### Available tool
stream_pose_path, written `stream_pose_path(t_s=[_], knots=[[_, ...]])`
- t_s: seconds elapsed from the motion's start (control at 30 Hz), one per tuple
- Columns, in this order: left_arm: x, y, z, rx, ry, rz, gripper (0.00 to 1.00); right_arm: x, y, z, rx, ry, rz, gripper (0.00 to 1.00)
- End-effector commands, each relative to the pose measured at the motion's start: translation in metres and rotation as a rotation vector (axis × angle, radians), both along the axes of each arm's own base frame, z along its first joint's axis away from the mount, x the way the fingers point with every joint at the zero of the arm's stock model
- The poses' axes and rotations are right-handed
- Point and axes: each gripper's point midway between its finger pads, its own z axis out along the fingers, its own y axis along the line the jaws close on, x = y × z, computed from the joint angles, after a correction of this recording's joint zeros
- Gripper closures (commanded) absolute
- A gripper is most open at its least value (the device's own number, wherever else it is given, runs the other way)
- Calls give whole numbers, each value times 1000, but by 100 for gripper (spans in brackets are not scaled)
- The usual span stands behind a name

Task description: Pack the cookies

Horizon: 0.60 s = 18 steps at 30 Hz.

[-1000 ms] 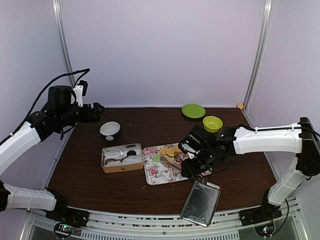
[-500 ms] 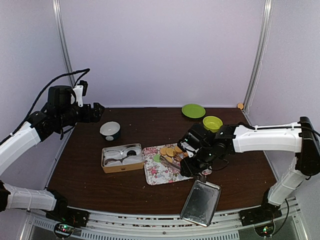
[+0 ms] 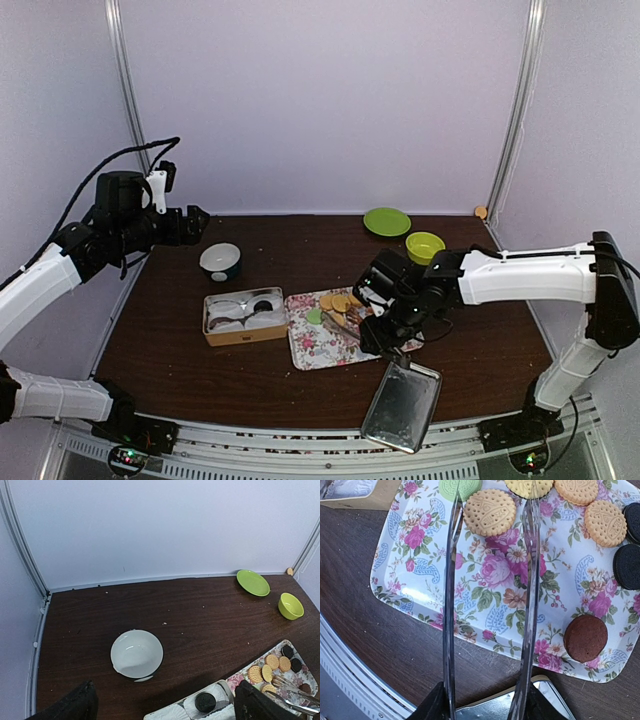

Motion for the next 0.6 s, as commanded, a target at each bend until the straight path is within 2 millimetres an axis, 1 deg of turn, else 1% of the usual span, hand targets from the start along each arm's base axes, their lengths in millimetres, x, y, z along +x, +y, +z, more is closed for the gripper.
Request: stream_pose_path(t_s=[0.0, 0.2, 0.33, 0.57], knots=[[1, 0, 29, -45, -75, -1, 3, 7, 7, 7, 2, -30, -2, 55], [1, -1, 29, -49, -77, -6, 3, 6, 4, 9, -3, -35, -2, 61], [2, -1, 28, -47, -73, -4, 3, 6, 3, 15, 3, -46, -4, 64], [3, -2, 27, -48, -69, -4, 3, 7, -1, 36, 22, -78, -15, 65]])
